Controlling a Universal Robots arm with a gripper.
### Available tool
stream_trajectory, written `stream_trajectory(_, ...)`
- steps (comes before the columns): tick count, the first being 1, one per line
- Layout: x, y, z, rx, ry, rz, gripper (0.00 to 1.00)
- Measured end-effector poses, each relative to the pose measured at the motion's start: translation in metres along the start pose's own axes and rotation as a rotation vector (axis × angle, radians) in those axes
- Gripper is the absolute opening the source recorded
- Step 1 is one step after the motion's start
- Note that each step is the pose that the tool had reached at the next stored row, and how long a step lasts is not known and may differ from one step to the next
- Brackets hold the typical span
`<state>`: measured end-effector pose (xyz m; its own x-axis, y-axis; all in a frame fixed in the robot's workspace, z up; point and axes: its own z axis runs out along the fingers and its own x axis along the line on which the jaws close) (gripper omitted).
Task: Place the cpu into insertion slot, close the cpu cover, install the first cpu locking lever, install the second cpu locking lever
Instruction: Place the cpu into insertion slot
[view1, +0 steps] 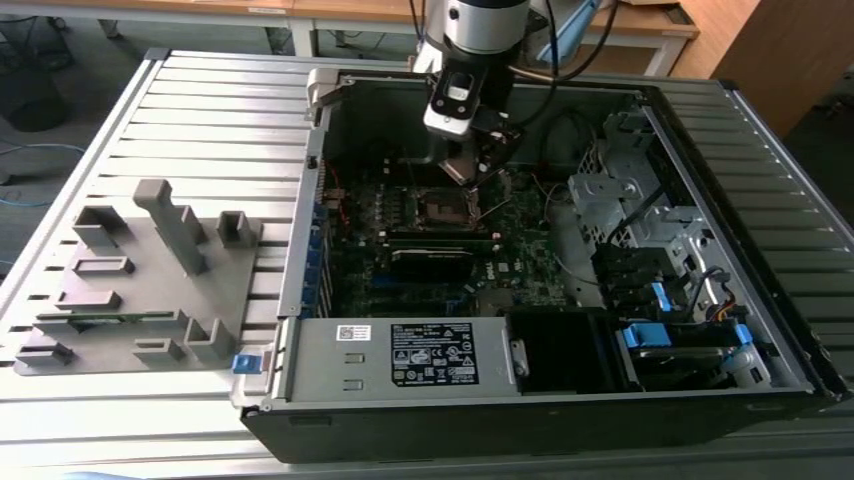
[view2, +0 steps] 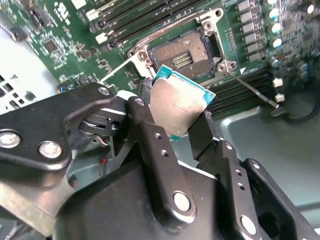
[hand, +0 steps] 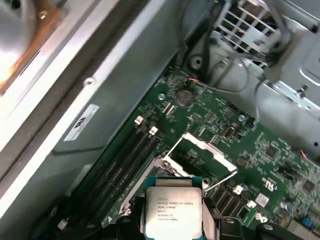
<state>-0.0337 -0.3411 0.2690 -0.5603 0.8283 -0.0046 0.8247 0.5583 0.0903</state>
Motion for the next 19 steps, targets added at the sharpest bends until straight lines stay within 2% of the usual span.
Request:
stream_trajectory(15,0.0,-0.0001,0.0013,0.0014,-0.0247,0.272,0.54)
stream_trajectory(19,0.0,-0.0001,0.0013,0.0013,-0.0253,0.28,0.54)
